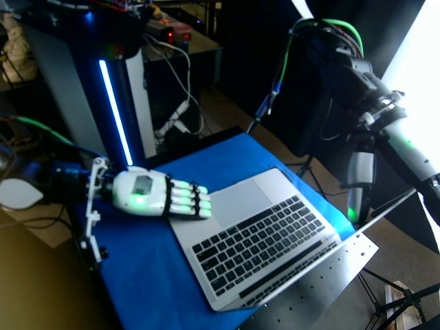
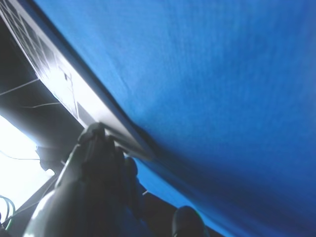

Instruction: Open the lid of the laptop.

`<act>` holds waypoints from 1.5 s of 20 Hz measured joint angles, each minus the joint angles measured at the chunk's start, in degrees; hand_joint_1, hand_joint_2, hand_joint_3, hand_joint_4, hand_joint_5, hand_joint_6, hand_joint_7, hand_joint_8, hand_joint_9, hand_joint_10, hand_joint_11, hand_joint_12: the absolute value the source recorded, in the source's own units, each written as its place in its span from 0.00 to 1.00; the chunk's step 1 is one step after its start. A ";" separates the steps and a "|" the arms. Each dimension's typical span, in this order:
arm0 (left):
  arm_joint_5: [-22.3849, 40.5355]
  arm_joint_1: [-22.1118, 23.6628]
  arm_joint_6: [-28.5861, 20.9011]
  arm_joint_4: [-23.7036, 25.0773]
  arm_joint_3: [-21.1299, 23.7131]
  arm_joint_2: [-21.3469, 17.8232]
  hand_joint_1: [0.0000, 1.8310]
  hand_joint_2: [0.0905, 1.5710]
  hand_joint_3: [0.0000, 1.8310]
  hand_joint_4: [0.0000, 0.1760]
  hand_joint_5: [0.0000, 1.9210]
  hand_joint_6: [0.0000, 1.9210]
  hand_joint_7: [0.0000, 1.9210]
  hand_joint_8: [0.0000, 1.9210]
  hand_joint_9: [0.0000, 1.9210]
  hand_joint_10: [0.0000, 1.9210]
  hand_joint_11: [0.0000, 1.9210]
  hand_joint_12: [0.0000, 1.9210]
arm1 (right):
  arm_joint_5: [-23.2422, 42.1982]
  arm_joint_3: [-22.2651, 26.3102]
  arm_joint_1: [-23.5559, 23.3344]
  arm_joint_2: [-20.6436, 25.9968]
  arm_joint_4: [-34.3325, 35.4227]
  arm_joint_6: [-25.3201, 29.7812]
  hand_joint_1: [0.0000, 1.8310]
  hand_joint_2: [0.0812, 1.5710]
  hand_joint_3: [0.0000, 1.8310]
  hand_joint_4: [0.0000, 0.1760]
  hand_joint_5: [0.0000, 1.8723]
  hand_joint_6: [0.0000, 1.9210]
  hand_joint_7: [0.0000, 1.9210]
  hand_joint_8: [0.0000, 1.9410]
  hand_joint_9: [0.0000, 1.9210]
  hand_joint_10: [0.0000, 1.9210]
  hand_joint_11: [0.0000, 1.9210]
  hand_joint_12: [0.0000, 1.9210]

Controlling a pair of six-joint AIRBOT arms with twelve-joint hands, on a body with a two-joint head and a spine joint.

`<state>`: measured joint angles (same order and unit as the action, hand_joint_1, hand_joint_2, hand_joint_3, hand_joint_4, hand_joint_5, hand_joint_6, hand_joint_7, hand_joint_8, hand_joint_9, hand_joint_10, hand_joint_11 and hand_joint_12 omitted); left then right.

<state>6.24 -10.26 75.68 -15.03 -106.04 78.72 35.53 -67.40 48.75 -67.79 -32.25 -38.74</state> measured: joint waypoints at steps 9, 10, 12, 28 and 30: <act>8.39 -1.60 0.17 3.21 14.08 -10.19 0.40 0.62 0.00 1.00 0.00 0.00 0.00 0.00 0.00 0.00 0.00 0.00 | 0.15 0.00 -0.02 -0.09 0.31 1.27 0.00 0.85 0.00 0.00 0.07 0.00 0.07 0.00 0.05 0.00 0.06 0.01; 9.29 -1.60 0.17 4.44 15.61 -11.26 0.40 0.62 0.00 1.00 0.00 0.00 0.00 0.00 0.00 0.00 0.00 0.00 | 0.11 0.00 -0.02 -0.11 0.39 1.31 0.00 0.85 0.00 0.00 0.07 0.00 0.07 0.00 0.05 0.00 0.06 0.01; 10.93 -1.60 0.22 6.82 19.58 -13.88 0.40 0.61 0.00 1.00 0.00 0.00 0.00 0.00 0.00 0.00 0.00 0.00 | 0.17 0.00 0.00 -0.13 0.52 1.36 0.00 0.85 0.00 0.00 0.07 0.00 0.07 0.00 0.06 0.00 0.07 0.02; 49.79 -39.89 -22.93 8.28 46.75 -36.09 0.34 0.57 0.00 0.83 0.00 0.00 0.00 0.00 0.00 0.00 0.00 0.00 | 18.01 3.65 1.90 10.67 18.29 1.51 0.00 0.83 0.00 0.00 0.13 0.00 0.14 0.00 0.13 0.00 0.10 0.02; 56.52 -45.48 -25.44 5.27 48.04 -36.09 0.32 0.54 0.00 1.00 0.00 0.00 0.00 0.00 0.00 0.00 0.00 0.00 | 25.03 4.74 3.78 12.92 23.56 1.49 0.07 0.86 0.00 0.00 0.14 0.00 0.13 0.00 0.12 0.00 0.10 0.02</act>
<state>62.76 -55.75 50.24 -9.76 -58.00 42.63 60.55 -62.65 52.53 -54.87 -8.69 -37.26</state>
